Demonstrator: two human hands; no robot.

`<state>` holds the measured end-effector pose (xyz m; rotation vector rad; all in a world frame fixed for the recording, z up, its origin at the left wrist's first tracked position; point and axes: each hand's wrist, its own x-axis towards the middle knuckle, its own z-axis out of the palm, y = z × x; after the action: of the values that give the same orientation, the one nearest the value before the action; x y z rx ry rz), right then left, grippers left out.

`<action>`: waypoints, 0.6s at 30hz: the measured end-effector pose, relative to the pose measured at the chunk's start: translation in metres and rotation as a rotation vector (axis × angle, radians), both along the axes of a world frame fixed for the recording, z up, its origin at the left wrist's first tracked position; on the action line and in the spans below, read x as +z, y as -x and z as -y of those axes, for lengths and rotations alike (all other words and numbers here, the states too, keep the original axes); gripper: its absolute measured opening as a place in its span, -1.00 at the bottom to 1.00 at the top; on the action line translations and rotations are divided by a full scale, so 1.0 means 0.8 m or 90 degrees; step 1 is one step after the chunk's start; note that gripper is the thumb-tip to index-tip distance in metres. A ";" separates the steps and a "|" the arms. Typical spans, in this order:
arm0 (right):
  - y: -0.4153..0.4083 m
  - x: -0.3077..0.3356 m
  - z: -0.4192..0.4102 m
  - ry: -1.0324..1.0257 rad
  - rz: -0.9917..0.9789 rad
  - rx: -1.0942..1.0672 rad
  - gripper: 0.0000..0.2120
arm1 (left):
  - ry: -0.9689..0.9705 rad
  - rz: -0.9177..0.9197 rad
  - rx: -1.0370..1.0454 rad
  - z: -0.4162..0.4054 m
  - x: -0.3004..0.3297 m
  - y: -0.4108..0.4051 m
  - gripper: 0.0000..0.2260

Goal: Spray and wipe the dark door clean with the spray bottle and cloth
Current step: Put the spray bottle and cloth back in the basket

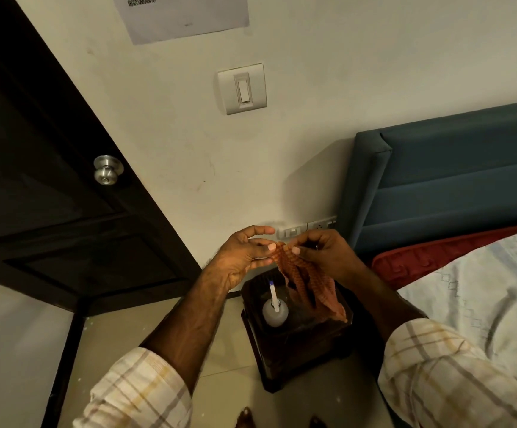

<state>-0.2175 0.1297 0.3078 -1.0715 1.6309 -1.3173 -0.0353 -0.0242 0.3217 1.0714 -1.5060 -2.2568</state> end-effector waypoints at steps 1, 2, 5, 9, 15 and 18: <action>-0.002 0.000 0.001 0.003 0.005 0.001 -0.92 | -0.008 -0.017 0.001 -0.002 -0.001 0.000 -0.62; -0.004 -0.003 0.003 0.003 0.003 0.002 -0.93 | -0.020 -0.032 0.002 -0.003 -0.002 0.000 -0.62; -0.011 -0.009 0.007 -0.006 0.007 -0.024 -0.95 | -0.045 -0.054 -0.006 -0.005 -0.004 0.000 -0.62; -0.020 -0.012 0.007 0.013 0.063 -0.065 -0.89 | -0.041 -0.049 -0.016 -0.008 0.000 -0.002 -0.63; -0.028 -0.010 0.009 -0.017 0.008 -0.090 -0.90 | -0.002 -0.024 -0.026 -0.010 0.006 -0.005 -0.64; -0.030 -0.009 0.008 -0.039 -0.029 -0.106 -0.90 | 0.029 -0.005 -0.035 -0.011 0.007 -0.007 -0.68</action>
<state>-0.1938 0.1230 0.3007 -0.9524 1.8146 -1.3478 -0.0300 -0.0151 0.3277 1.0184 -1.5942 -2.2495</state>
